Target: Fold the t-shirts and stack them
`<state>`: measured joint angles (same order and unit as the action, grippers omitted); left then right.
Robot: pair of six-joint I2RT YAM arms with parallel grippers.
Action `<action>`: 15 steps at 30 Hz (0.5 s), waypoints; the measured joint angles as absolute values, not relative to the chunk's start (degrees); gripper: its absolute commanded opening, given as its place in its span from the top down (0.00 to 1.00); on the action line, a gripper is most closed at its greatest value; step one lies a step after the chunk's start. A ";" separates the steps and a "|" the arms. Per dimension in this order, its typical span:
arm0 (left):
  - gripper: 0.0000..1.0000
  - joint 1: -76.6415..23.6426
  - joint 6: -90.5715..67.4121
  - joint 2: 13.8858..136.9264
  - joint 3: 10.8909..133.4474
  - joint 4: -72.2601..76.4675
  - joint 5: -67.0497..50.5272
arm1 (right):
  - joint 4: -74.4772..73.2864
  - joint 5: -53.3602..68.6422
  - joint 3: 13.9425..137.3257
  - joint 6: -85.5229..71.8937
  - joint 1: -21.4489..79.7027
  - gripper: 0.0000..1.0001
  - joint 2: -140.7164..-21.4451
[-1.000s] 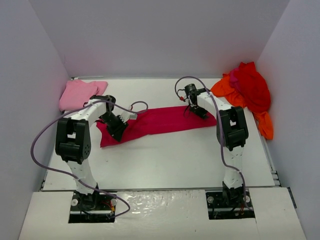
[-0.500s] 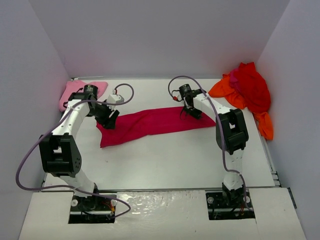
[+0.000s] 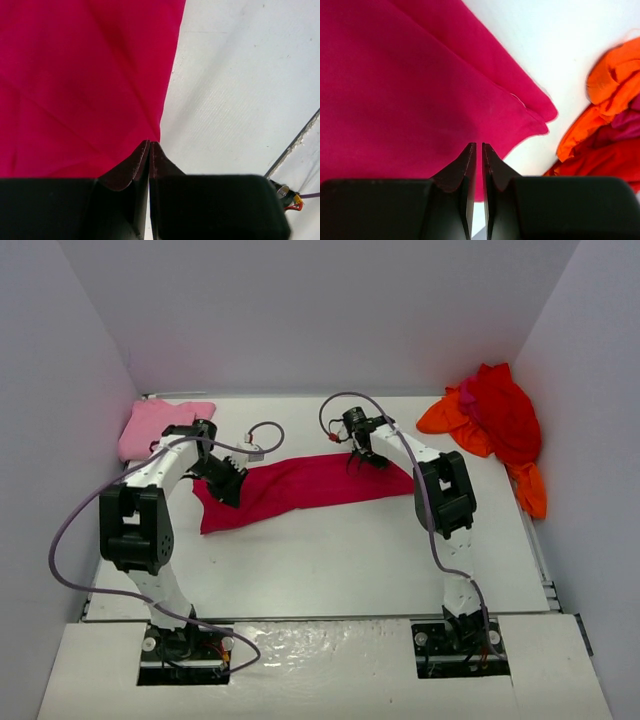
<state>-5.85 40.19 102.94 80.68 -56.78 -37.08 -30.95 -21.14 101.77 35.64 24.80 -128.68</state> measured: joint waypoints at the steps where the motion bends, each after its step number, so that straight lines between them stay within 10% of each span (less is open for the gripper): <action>1: 1.00 -6.09 40.42 104.17 80.70 -57.08 -37.12 | -31.11 -20.92 101.82 35.73 24.76 0.94 -129.22; 15: 1.00 -5.01 46.69 116.87 81.10 -64.40 -34.76 | -32.34 -23.40 93.46 39.40 24.10 0.96 -128.51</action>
<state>-5.01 46.69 116.87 81.10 -64.40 -34.76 -32.34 -23.40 93.46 39.40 24.10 -128.51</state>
